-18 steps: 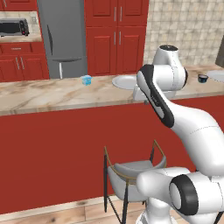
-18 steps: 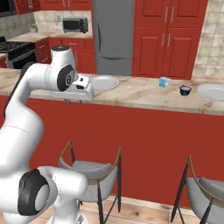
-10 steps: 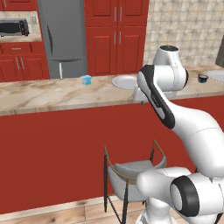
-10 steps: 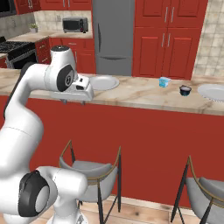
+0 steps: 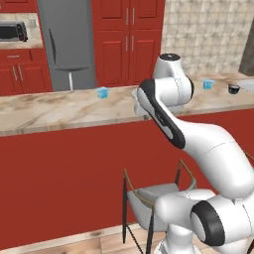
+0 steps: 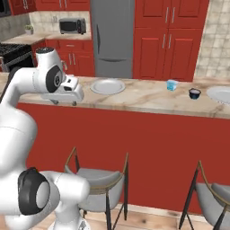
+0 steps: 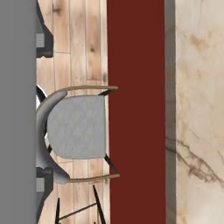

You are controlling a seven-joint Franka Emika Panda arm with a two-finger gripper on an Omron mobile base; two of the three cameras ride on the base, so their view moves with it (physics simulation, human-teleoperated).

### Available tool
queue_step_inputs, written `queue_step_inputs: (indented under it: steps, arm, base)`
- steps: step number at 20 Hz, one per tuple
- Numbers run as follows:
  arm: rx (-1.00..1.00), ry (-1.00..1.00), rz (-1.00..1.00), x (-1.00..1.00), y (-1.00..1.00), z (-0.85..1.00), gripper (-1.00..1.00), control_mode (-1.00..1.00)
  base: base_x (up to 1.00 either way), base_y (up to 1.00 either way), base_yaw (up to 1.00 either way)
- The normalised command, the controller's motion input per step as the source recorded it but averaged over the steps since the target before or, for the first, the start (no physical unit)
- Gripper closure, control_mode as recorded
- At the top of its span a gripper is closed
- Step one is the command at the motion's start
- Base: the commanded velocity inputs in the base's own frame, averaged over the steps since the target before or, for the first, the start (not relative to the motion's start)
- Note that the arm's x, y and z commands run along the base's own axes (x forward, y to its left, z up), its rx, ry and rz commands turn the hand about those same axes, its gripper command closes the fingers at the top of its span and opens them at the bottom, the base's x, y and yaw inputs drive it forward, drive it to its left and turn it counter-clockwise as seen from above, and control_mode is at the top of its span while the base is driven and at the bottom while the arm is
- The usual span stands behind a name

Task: Place two yogurt containers on each plate.

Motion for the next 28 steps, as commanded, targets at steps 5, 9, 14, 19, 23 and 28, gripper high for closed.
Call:
queue_step_inputs:
  steps: [5, 9, 14, 19, 23, 28]
  arm:
    - [0.0, 0.0, 0.0, 0.0, 0.0, 0.0, -1.0, 1.0]
    - [0.0, 0.0, 0.0, 0.0, 0.0, 0.0, -1.0, 1.0]
    - [0.0, 0.0, 0.0, 0.0, 0.0, 0.0, -1.0, 1.0]
    - [0.0, 0.0, 0.0, 0.0, 0.0, 0.0, -1.0, 1.0]
    - [0.0, 0.0, 0.0, 0.0, 0.0, 0.0, -1.0, 1.0]
    - [0.0, 0.0, 0.0, 0.0, 0.0, 0.0, -1.0, 1.0]
  base:
    - [0.87, 0.99, -0.28]
    - [0.32, 0.72, -0.31]
    - [-0.94, 0.26, -0.05]
    - [0.06, 0.54, -0.02]
    - [0.76, 0.95, -0.16]
    - [0.99, 0.96, -0.23]
